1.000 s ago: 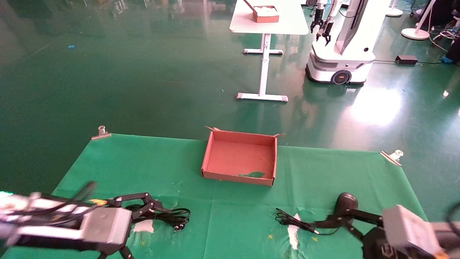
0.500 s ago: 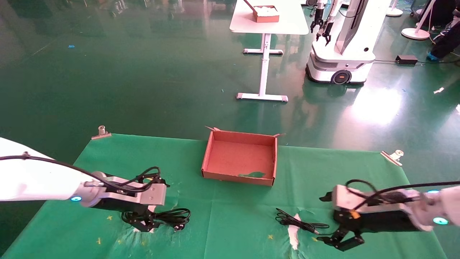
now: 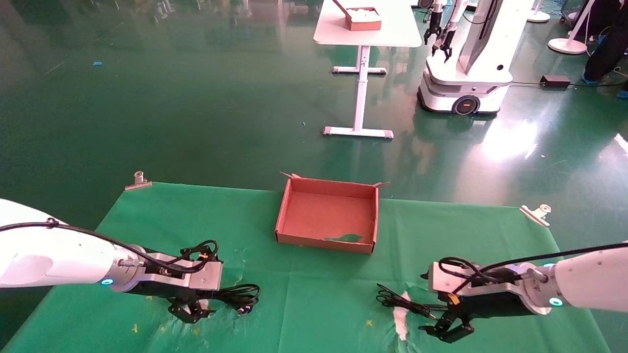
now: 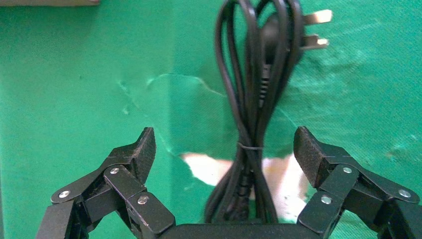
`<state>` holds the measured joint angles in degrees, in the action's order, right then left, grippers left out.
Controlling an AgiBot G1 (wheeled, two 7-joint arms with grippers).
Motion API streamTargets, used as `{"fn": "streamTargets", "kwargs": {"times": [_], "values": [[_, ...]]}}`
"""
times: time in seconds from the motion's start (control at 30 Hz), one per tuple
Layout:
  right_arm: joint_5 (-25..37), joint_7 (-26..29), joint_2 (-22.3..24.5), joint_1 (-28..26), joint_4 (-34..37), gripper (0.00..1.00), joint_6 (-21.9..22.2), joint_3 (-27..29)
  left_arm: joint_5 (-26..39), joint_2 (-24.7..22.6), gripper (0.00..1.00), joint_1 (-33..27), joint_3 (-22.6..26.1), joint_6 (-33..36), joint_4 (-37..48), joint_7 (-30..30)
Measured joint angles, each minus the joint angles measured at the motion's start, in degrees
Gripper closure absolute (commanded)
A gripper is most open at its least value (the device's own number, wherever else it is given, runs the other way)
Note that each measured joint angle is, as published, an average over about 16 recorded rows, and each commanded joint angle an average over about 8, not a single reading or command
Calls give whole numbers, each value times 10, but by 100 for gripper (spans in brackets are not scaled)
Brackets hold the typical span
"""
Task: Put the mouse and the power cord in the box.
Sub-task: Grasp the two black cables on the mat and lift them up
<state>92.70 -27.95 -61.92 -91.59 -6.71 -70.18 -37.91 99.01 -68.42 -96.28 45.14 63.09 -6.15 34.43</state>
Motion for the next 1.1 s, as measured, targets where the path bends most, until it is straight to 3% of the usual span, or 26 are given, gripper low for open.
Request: {"fn": "streamTargets", "kwargs": {"times": [0.4, 0.47, 0.63, 0.67, 0.7, 1.1], "values": [[-3, -34, -12, -5, 48, 3, 20, 2, -6, -3, 0, -6, -4, -13, 36, 29], [-3, -36, -12, -5, 53, 24, 22, 3, -5, -4, 19, -6, -4, -15, 39, 33], [-4, -38, -11, -5, 61, 86, 26, 4, -2, -7, 81, -7, -2, -21, 44, 40], [-5, -38, -10, -4, 62, 96, 26, 4, -1, -7, 93, -7, -1, -22, 44, 41], [-5, -38, -10, -4, 63, 100, 27, 4, -1, -8, 99, -7, -1, -23, 45, 42], [-7, -38, -9, -4, 65, 100, 27, 6, 1, -9, 100, -6, 0, -24, 44, 44]]}}
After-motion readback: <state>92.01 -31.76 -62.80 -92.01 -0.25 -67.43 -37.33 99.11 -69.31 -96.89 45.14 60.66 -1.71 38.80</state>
